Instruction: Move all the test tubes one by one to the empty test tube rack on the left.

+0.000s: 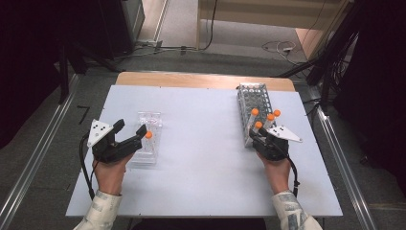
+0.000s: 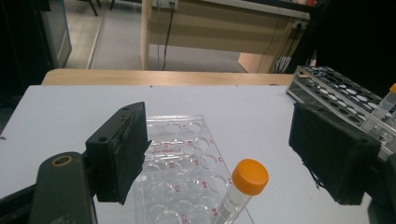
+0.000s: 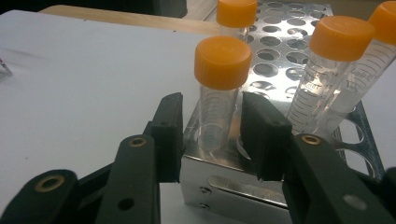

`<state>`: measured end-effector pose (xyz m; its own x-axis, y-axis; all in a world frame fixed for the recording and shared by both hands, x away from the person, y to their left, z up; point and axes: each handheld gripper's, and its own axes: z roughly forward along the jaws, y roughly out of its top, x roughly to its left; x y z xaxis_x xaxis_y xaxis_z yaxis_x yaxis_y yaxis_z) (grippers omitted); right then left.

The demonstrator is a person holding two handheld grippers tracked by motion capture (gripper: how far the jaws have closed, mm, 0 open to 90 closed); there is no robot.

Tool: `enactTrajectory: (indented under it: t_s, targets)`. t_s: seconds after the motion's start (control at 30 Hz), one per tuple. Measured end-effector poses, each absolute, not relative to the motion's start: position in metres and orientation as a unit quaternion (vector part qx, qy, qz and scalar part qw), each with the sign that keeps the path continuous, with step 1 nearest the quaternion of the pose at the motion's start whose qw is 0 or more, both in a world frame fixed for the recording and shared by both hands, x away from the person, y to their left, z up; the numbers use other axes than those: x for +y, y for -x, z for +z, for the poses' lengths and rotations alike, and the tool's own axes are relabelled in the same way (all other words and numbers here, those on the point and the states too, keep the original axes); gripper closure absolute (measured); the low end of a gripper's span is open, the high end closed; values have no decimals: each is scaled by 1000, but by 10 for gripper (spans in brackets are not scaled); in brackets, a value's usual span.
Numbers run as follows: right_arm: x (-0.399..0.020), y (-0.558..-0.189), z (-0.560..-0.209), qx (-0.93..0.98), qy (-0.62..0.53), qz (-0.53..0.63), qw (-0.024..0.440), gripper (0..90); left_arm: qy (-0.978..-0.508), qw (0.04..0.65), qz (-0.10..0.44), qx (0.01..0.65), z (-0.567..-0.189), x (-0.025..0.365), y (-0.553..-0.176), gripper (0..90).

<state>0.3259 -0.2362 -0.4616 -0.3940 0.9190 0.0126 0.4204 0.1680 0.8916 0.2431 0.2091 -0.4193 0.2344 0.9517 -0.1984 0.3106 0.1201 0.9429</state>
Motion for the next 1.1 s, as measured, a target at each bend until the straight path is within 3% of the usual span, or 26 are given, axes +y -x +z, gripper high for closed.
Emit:
enactTrajectory:
  t_s: [0.3, 1.1]
  targets:
    - [-235, -331, -463, 708, -473, 439, 287, 703, -589, 520, 307, 537, -419, 209, -243, 194]
    - [-241, -319, -436, 686, -458, 477, 303, 712, -590, 521, 308, 535, -419, 209, -242, 194]
